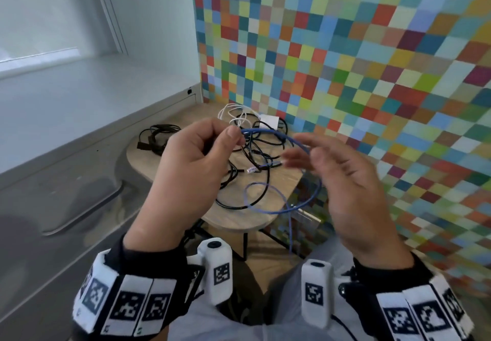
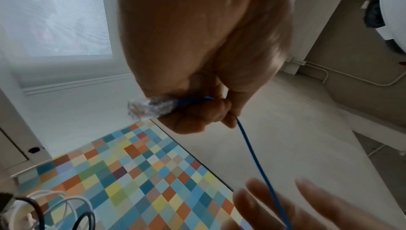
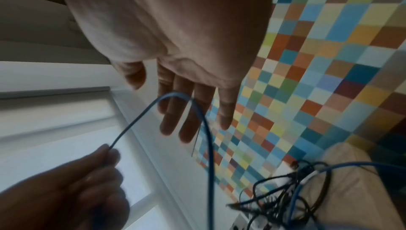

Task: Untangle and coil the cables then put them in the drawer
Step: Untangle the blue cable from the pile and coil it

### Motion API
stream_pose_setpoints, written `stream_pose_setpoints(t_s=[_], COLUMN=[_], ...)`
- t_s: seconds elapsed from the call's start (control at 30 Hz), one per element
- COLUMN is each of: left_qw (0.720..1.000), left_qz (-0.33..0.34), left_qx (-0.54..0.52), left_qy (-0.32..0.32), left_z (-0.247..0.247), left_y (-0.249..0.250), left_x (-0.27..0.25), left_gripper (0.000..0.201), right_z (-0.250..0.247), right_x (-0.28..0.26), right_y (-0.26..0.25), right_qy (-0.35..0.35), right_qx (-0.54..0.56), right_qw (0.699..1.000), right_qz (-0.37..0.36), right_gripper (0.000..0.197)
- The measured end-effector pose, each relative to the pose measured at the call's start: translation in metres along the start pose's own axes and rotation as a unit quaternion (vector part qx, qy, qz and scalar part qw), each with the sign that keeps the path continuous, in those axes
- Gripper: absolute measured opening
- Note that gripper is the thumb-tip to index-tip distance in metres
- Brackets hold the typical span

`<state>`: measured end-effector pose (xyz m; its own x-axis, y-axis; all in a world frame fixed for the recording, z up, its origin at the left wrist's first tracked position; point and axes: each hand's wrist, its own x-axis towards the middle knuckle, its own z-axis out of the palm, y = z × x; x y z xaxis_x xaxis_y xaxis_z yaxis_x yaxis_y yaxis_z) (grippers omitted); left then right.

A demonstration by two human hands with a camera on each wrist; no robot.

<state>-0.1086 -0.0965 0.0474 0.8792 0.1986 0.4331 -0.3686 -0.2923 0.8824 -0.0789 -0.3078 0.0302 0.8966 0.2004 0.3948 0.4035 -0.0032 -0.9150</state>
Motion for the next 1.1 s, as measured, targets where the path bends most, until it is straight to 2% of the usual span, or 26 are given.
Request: stream_pose_setpoints(t_s=[0.07,0.13,0.2,0.27,0.33,0.37,0.43,0.5,0.57,0.67,0.7,0.77,0.87,0.93,0.97,1.03,1.1], left_qw=[0.999,0.991,0.974,0.972,0.964,0.963,0.964,0.954,0.93,0.882,0.874,0.882,0.941,0.981,0.992,0.999,0.993], left_qz=[-0.007,-0.051,-0.099,-0.1,-0.086,-0.087,-0.098,-0.104,-0.11,-0.113,-0.11,-0.101,-0.083,-0.062,-0.046,-0.012,0.008], left_qx=[-0.038,-0.126,-0.196,-0.143,-0.076,-0.082,-0.174,-0.268,-0.351,-0.452,-0.463,-0.439,-0.29,-0.144,-0.082,0.025,0.114], left_qy=[-0.005,-0.02,-0.063,-0.156,-0.239,-0.242,-0.174,-0.089,-0.016,0.074,0.099,0.139,0.154,0.115,0.084,0.027,-0.006], left_z=[0.005,0.006,-0.004,-0.018,-0.03,-0.034,-0.039,-0.041,-0.044,-0.052,-0.056,-0.059,-0.05,-0.037,-0.03,-0.02,-0.017], left_y=[-0.005,-0.011,-0.017,-0.026,-0.034,-0.038,-0.043,-0.042,-0.037,-0.029,-0.027,-0.026,-0.026,-0.027,-0.028,-0.033,-0.039], left_x=[0.003,0.004,0.005,0.004,-0.001,-0.002,-0.004,-0.002,0.001,0.003,0.003,0.0,-0.007,-0.014,-0.018,-0.026,-0.031], left_gripper=[0.025,0.025,0.025,0.03,0.038,0.041,0.037,0.032,0.03,0.03,0.03,0.029,0.027,0.026,0.025,0.023,0.021], right_z=[0.012,0.02,0.02,0.014,0.004,-0.001,-0.009,-0.013,-0.014,-0.01,-0.009,-0.003,0.014,0.028,0.034,0.046,0.057], right_x=[-0.002,-0.001,0.002,0.006,0.01,0.012,0.013,0.012,0.011,0.008,0.007,0.006,0.002,-0.002,-0.003,-0.004,-0.005], right_y=[0.003,0.01,0.016,0.019,0.023,0.026,0.031,0.036,0.039,0.045,0.047,0.051,0.051,0.047,0.044,0.039,0.031], right_qy=[-0.047,-0.046,-0.026,-0.004,-0.004,-0.017,-0.062,-0.089,-0.071,-0.01,0.004,0.017,-0.023,-0.069,-0.099,-0.169,-0.223], right_qx=[-0.014,-0.032,0.061,0.194,0.218,0.198,0.143,0.117,0.108,0.03,-0.002,-0.072,-0.191,-0.255,-0.295,-0.365,-0.375], right_qw=[0.999,0.998,0.994,0.973,0.968,0.973,0.984,0.986,0.988,0.995,0.996,0.994,0.98,0.964,0.95,0.915,0.9], right_qz=[0.02,0.036,0.082,0.125,0.127,0.118,0.092,0.082,0.086,0.092,0.09,0.078,0.051,0.04,0.033,0.006,-0.013], right_gripper=[0.025,0.024,0.02,0.017,0.018,0.021,0.026,0.036,0.036,0.021,0.016,0.013,0.021,0.013,0.011,0.016,0.022])
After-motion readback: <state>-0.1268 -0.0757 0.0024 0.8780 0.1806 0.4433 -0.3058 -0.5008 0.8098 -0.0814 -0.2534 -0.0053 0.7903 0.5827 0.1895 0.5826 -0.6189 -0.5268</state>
